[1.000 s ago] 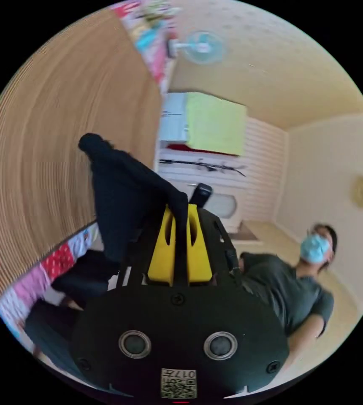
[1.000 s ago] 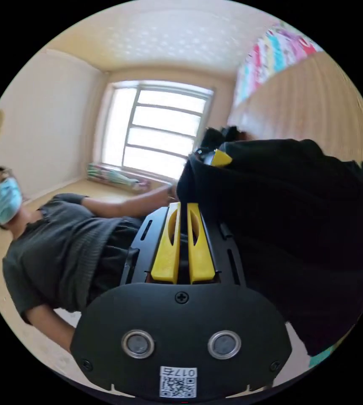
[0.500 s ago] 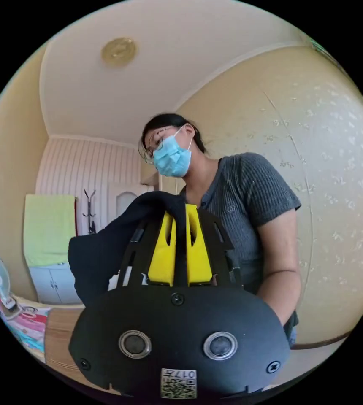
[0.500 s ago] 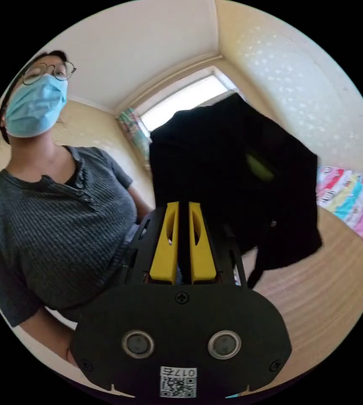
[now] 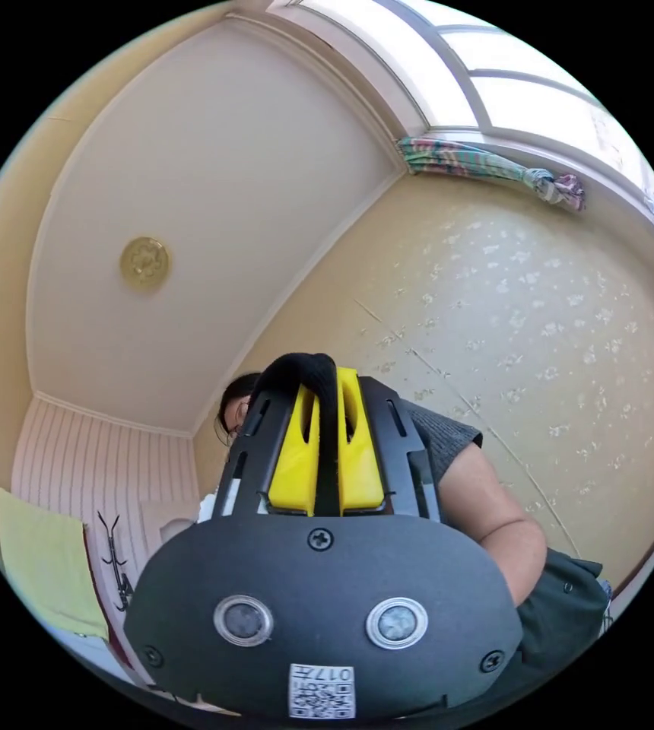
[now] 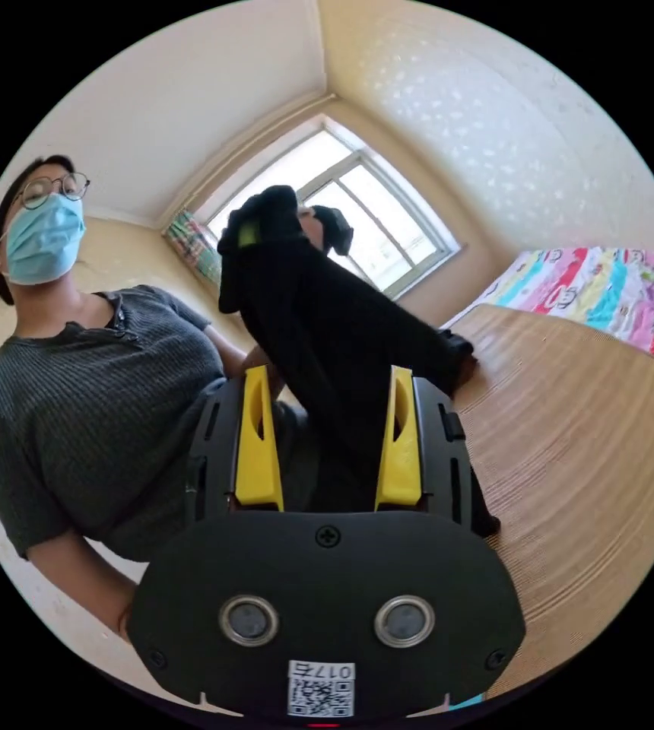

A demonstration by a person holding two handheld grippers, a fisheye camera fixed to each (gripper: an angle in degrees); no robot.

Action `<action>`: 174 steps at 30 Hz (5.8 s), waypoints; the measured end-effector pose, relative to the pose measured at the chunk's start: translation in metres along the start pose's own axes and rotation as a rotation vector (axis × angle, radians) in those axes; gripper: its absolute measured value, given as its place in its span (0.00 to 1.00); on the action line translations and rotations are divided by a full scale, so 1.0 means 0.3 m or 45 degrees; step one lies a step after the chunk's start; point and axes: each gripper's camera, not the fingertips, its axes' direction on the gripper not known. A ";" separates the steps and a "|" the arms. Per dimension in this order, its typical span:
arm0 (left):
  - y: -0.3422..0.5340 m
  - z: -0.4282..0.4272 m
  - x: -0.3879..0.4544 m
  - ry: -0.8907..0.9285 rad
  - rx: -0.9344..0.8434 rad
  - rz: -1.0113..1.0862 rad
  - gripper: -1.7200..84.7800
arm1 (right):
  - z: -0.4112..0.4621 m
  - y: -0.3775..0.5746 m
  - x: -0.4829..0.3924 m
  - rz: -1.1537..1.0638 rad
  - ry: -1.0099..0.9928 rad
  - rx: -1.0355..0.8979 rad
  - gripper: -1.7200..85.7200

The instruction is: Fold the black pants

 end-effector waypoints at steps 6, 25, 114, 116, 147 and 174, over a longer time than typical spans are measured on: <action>0.034 0.115 -0.044 -0.001 -0.083 -0.020 0.06 | 0.116 0.011 -0.039 -0.064 0.108 0.019 0.07; 0.085 0.375 -0.344 -1.050 -1.273 -0.510 0.05 | -0.116 -0.062 -0.959 -0.484 1.578 0.971 0.05; -1.370 -0.392 0.245 -2.459 -0.440 -2.456 0.11 | -0.095 0.900 -0.131 1.888 0.920 -0.832 0.02; -1.505 -0.459 0.245 -2.564 -0.211 -2.253 0.12 | -0.176 0.889 -0.236 1.972 0.911 -0.658 0.02; -1.091 -0.074 -0.875 -2.280 -1.939 -1.087 0.07 | -0.660 0.668 -1.512 2.625 0.700 0.418 0.02; -1.062 -1.138 0.160 -3.197 -0.424 -1.858 0.07 | -0.888 0.400 -1.657 2.346 0.401 0.870 0.02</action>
